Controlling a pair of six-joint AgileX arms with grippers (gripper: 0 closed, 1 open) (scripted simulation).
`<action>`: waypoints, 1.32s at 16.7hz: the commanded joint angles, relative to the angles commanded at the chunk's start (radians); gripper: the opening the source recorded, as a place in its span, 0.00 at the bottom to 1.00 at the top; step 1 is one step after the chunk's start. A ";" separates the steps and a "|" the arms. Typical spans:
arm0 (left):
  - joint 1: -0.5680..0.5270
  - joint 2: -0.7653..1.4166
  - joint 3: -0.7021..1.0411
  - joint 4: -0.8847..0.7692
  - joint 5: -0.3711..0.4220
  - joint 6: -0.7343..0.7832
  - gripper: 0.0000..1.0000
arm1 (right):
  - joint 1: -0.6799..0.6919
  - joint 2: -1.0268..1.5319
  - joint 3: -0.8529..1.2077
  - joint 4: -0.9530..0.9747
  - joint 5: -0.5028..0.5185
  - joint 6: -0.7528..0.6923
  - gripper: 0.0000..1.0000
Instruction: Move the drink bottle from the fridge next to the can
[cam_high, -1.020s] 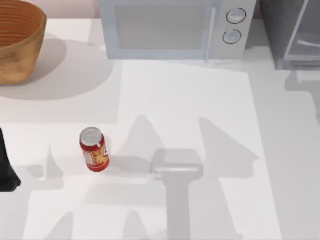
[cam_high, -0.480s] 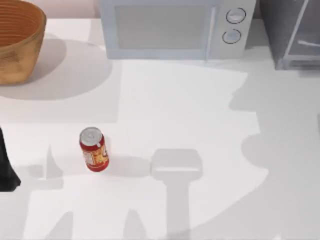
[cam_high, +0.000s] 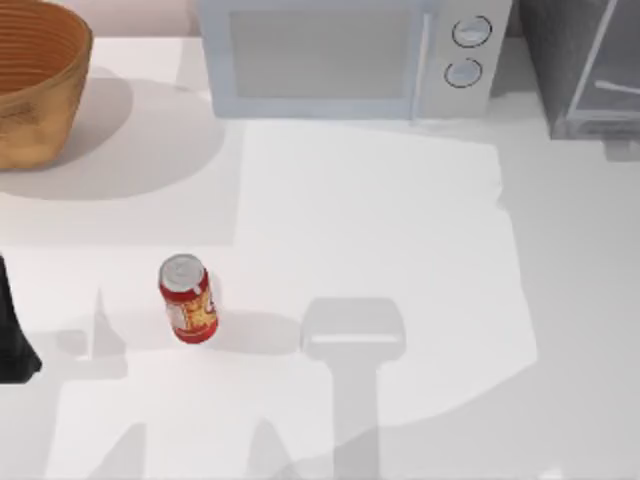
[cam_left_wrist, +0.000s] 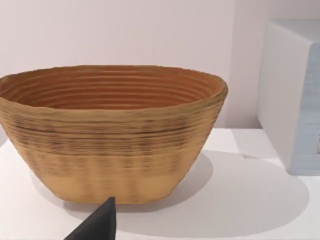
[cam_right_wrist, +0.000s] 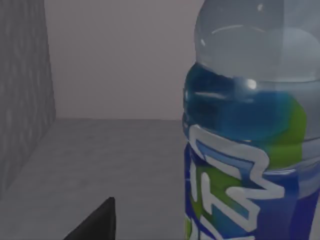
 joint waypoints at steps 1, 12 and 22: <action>0.000 0.000 0.000 0.000 0.000 0.000 1.00 | 0.005 -0.002 -0.005 -0.002 0.002 0.000 1.00; 0.000 0.000 0.000 0.000 0.000 0.000 1.00 | 0.026 0.142 0.288 -0.146 0.028 -0.001 1.00; 0.000 0.000 0.000 0.000 0.000 0.000 1.00 | 0.027 0.144 0.293 -0.149 0.028 -0.001 0.55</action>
